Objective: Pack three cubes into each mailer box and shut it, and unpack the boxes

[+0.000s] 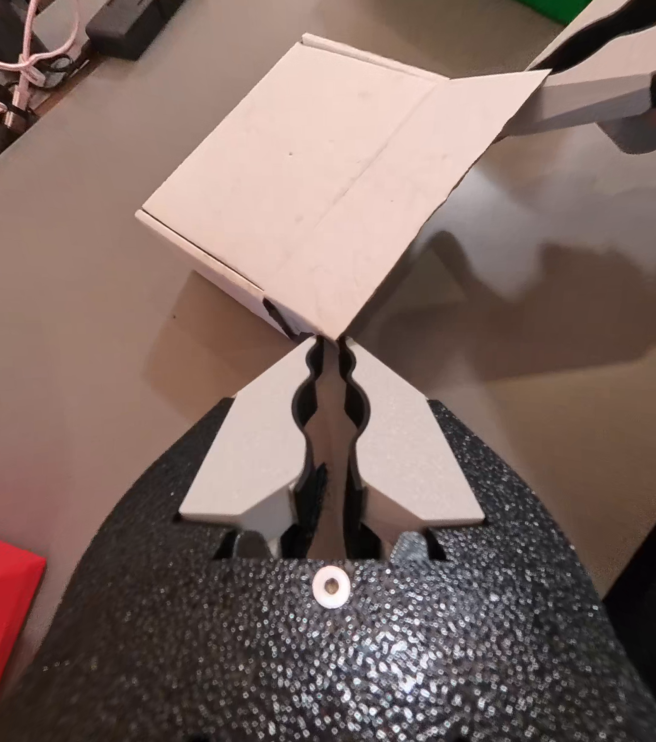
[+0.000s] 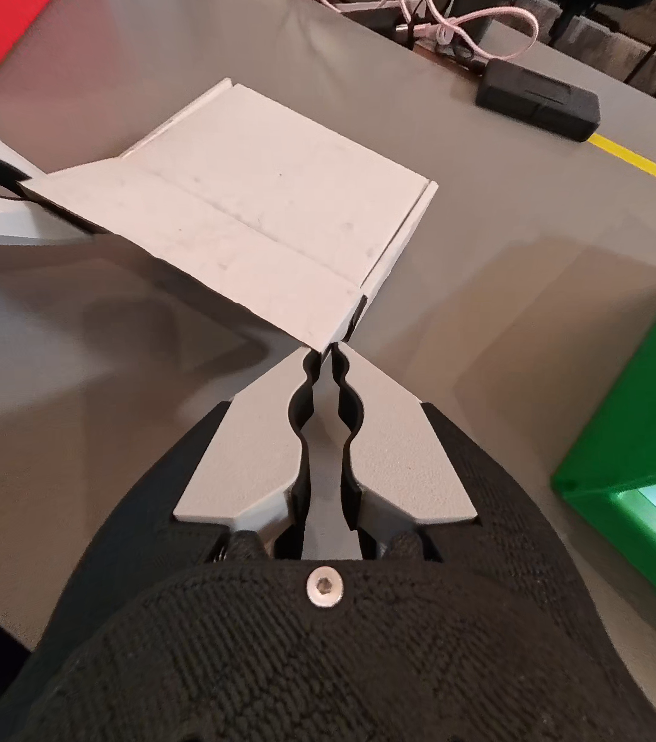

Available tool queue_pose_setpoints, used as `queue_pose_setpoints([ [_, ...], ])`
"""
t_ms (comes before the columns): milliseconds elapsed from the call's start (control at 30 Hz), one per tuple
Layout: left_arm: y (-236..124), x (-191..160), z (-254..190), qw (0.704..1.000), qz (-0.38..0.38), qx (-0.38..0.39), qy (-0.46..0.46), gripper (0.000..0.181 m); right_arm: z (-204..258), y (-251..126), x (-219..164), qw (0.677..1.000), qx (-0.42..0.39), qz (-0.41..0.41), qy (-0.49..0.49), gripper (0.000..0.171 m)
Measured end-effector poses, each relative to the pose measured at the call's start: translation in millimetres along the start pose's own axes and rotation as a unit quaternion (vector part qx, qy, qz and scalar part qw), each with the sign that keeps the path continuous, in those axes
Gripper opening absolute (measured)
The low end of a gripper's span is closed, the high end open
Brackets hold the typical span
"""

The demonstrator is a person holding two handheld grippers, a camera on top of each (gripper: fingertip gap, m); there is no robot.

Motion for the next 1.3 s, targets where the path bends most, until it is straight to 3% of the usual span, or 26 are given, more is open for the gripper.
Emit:
queue_pose_setpoints([
  [100, 1, 0, 1, 1.0, -0.008, 0.003, 0.004, 0.006, 0, 1, 0, 1.0, -0.003, -0.01, -0.002, 0.005],
  [167, -3, -3, 3, 1.0, -0.012, 0.015, 0.009, 0.017, 6, -3, -2, 0.999, 0.02, -0.019, 0.017, 0.026],
  [233, -12, -10, 2, 1.0, -0.02, 0.012, 0.019, 0.061, 12, -14, -3, 0.996, 0.069, -0.046, 0.029, 0.053],
  [333, -27, -14, 2, 0.997, -0.065, -0.03, 0.033, 0.106, 4, -29, -5, 0.991, 0.098, -0.089, 0.014, 0.086],
  [467, -26, -15, 8, 0.988, -0.088, -0.087, 0.094, 0.143, -2, -30, -7, 0.988, 0.116, -0.094, -0.041, 0.097],
  [633, -10, 5, 25, 0.976, -0.117, -0.13, 0.129, 0.157, 19, -31, 0, 0.974, 0.15, -0.113, -0.126, 0.097],
  [867, 47, -2, 64, 0.976, -0.023, -0.128, 0.176, 0.16, 24, -27, -1, 0.962, 0.162, -0.143, -0.167, 0.097],
  [1100, 70, 3, 63, 0.961, -0.017, -0.212, 0.176, 0.16, 27, -10, 5, 0.932, 0.046, -0.163, -0.321, 0.091],
  [1300, 76, 7, 57, 0.953, -0.024, -0.241, 0.182, 0.157, 34, 14, 20, 0.852, -0.103, -0.175, -0.482, 0.066],
])
Point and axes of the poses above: each gripper's, where its closed fingertips meet, y out along the fingers, x out of its top, z = x × y across the jaws, the point moved 4 cm from there along -y, back along the fingers, and after that the axes turned 1 degree about -x, right-handed, at the moved point
